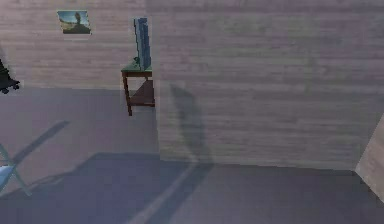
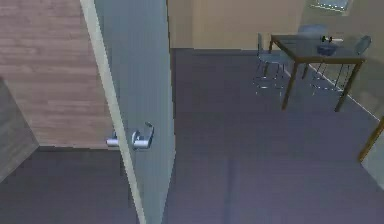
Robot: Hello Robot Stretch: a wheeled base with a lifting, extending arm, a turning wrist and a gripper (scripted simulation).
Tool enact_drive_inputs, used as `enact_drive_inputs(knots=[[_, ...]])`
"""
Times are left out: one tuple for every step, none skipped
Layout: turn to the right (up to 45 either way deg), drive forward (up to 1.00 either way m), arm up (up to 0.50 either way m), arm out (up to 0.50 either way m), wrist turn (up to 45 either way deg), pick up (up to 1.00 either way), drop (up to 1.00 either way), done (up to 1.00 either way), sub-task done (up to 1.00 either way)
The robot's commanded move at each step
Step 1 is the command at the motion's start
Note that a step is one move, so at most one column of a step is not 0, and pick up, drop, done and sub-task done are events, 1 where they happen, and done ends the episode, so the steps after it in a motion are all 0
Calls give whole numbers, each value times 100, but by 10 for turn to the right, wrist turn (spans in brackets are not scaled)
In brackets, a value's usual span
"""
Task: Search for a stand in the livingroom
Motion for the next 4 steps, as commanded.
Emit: enact_drive_inputs(knots=[[-180, 0, 0, 0, 0, 0, 0, 0, 0], [0, 55, 0, 0, 0, 0, 0, 0, 0], [-120, 0, 0, 0, 0, 0, 0, 0, 0], [0, 100, 0, 0, 0, 0, 0, 0, 0]])
